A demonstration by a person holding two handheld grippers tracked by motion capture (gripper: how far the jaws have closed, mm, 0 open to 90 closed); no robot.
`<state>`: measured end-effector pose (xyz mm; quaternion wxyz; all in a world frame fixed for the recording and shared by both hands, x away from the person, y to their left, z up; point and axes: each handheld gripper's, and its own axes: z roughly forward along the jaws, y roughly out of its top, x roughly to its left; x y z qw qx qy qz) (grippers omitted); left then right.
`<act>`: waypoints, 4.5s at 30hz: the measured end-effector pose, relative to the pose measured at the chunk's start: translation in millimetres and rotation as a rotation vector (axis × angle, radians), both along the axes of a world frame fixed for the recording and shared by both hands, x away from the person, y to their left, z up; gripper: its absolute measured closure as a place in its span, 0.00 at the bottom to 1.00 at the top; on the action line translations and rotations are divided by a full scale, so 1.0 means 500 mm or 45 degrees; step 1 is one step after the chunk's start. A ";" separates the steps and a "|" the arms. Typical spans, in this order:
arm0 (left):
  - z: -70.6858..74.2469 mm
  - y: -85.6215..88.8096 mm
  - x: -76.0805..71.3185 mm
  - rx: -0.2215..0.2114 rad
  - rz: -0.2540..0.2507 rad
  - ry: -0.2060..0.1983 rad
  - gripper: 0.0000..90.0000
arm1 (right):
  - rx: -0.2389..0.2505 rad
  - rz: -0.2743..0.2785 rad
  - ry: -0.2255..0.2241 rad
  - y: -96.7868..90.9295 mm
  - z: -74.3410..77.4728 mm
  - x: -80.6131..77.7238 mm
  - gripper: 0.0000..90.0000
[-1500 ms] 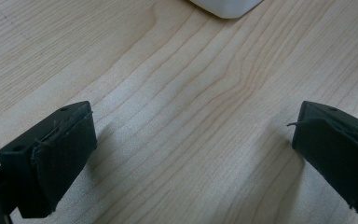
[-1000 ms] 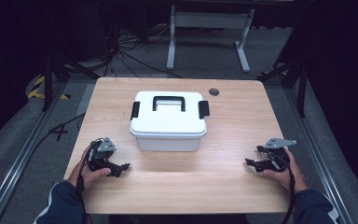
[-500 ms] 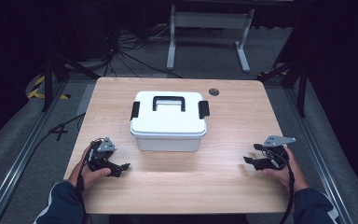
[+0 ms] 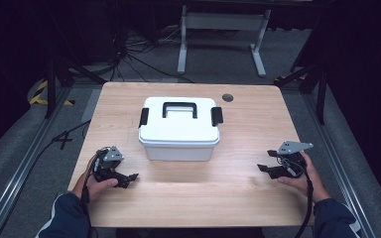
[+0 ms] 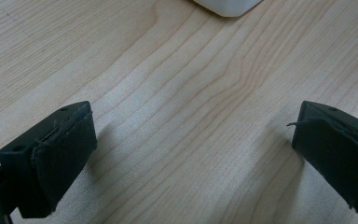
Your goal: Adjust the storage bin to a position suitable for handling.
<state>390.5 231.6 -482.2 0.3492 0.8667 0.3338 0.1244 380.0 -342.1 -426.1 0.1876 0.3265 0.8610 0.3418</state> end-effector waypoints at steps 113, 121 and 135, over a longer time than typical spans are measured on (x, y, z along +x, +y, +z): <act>0.000 0.004 -0.004 0.002 -0.015 -0.007 0.00 | -0.406 0.747 0.131 0.483 0.308 0.276 0.62; 0.000 0.004 -0.005 0.003 -0.014 -0.008 0.00 | -0.597 0.814 0.106 0.540 0.294 0.245 0.76; 0.000 0.004 -0.005 0.005 -0.010 -0.006 0.00 | -0.628 0.785 -0.031 0.551 0.313 0.234 0.94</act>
